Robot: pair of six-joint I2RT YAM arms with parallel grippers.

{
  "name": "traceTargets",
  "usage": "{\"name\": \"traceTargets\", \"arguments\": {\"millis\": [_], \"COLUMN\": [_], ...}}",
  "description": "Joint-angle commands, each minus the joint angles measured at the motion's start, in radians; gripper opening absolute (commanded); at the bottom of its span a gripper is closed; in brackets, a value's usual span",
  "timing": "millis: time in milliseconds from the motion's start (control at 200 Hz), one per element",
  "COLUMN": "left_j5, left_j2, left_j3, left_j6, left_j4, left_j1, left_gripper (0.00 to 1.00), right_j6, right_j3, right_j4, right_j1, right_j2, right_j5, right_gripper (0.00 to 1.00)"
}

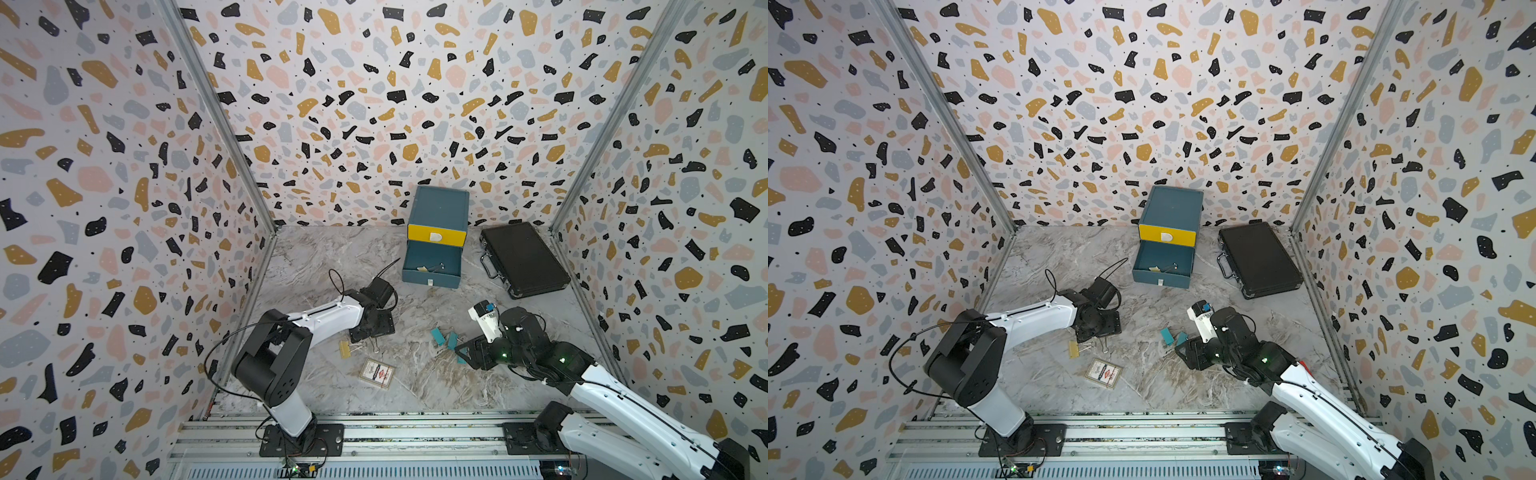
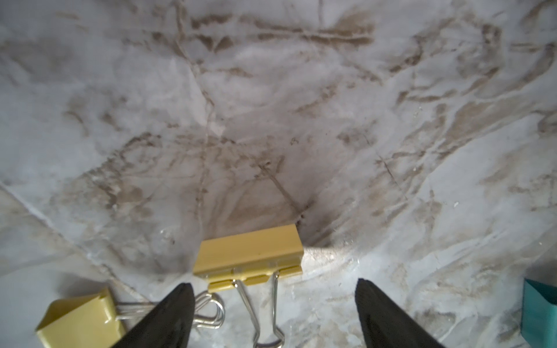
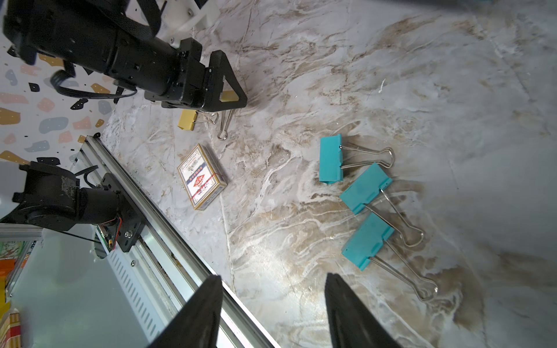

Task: Put the binder clips in the drawer according to color
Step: Pick up the binder clip at the center of the board, then place the binder clip in the drawer.

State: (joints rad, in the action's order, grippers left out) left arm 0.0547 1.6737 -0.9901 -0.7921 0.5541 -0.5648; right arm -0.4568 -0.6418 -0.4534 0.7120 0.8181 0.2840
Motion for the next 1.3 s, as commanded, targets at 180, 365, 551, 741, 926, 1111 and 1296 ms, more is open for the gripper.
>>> {"name": "traceTargets", "arguments": {"millis": [180, 365, 551, 741, 926, 1111, 1296], "left_j5": [0.065, 0.055, 0.040, -0.027, -0.086, -0.104, -0.088], "left_j2": [0.033, 0.034, 0.009, -0.076, -0.093, 0.012, 0.166], "left_j3": [-0.010, 0.008, 0.002, -0.094, -0.300, -0.509, -0.673], "left_j6": [0.000, -0.010, -0.019, -0.073, -0.128, -0.216, -0.302], "left_j4": [-0.045, -0.078, -0.081, -0.064, -0.060, -0.125, -0.199], "left_j1": [0.019, 0.019, 0.019, 0.000, -0.019, -0.037, -0.047], "left_gripper": [0.67, 0.50, 0.44, 0.43, 0.41, 0.38, 0.36], "right_j6": [0.001, 0.004, 0.003, 0.002, 0.004, -0.003, -0.001], "right_j3": [0.000, -0.001, -0.002, -0.002, -0.007, -0.007, -0.008], "right_j4": [0.008, 0.002, -0.003, -0.011, -0.021, -0.019, -0.035], "right_j1": [0.004, 0.004, 0.004, 0.004, 0.004, 0.004, 0.004], "right_j2": [-0.003, -0.004, -0.009, -0.021, -0.025, -0.025, -0.034], "right_j5": [0.014, 0.011, 0.011, -0.008, -0.018, -0.023, -0.031], "right_gripper": [0.60, 0.59, 0.59, 0.59, 0.58, 0.58, 0.58]}}
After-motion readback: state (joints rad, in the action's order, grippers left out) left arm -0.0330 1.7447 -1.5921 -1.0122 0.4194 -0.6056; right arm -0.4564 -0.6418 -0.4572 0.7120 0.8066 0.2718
